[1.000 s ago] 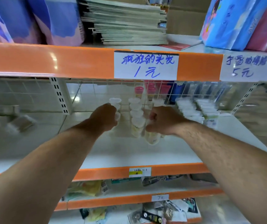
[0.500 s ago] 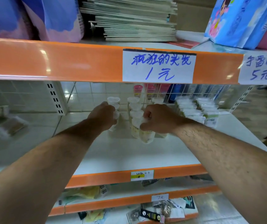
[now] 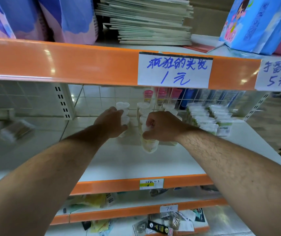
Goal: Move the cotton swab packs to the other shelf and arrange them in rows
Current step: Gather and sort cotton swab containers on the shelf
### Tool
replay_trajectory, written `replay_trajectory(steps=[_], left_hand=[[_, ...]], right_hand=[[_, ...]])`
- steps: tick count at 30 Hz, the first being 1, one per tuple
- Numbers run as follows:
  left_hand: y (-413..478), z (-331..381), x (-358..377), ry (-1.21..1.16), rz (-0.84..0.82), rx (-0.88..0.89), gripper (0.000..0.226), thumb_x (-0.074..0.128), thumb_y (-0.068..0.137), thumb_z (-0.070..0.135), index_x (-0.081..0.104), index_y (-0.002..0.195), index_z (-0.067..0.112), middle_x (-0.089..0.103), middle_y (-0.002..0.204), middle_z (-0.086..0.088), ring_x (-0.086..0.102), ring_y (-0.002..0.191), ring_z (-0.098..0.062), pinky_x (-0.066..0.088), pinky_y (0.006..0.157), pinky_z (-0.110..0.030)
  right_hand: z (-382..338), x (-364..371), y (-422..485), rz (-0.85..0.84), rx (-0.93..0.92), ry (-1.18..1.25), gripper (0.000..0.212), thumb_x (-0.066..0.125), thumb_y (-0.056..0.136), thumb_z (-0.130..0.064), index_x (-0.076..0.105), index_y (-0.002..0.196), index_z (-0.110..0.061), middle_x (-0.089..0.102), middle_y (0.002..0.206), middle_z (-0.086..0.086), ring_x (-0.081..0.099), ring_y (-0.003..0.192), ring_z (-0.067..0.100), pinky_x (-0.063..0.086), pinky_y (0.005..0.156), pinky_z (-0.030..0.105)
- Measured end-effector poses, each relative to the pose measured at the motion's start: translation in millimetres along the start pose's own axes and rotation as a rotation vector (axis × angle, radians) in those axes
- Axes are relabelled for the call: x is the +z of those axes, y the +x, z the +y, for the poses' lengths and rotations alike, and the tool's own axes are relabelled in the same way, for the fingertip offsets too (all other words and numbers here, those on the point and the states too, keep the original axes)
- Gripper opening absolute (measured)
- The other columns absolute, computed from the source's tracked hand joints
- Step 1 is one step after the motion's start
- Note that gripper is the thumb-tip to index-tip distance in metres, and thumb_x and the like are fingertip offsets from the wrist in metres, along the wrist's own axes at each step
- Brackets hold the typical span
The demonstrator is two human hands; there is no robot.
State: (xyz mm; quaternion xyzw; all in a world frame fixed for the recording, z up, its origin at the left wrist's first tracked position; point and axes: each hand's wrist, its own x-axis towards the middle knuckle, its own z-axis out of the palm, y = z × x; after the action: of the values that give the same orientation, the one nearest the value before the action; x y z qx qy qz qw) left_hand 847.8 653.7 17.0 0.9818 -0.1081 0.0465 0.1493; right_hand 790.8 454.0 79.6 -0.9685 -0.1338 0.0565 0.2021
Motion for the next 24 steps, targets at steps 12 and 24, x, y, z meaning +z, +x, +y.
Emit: replay_trajectory(steps=[12,24], left_hand=[[-64,-48,-45,0.151,-0.075,-0.136,0.057,0.044,0.094,0.033,0.037,0.147,0.012,0.043,0.149,-0.011,0.043,0.135,-0.031,0.040,0.110,-0.044],[-94,-65,-47,0.157,-0.094,-0.220,0.032,0.041,0.094,0.025,0.055,0.116,0.007,0.058,0.124,-0.011,0.050,0.120,-0.028,0.036,0.104,-0.036]], right_hand=[[-62,57,39,0.047,-0.151,-0.148,0.032,0.078,0.076,-0.037,0.066,0.092,-0.013,0.065,0.088,-0.001,0.061,0.078,0.014,0.048,0.063,0.024],[-48,82,64,0.135,-0.059,-0.111,0.049,0.079,0.068,-0.036,0.053,0.102,-0.012,0.055,0.103,0.009,0.060,0.084,0.025,0.055,0.074,0.038]])
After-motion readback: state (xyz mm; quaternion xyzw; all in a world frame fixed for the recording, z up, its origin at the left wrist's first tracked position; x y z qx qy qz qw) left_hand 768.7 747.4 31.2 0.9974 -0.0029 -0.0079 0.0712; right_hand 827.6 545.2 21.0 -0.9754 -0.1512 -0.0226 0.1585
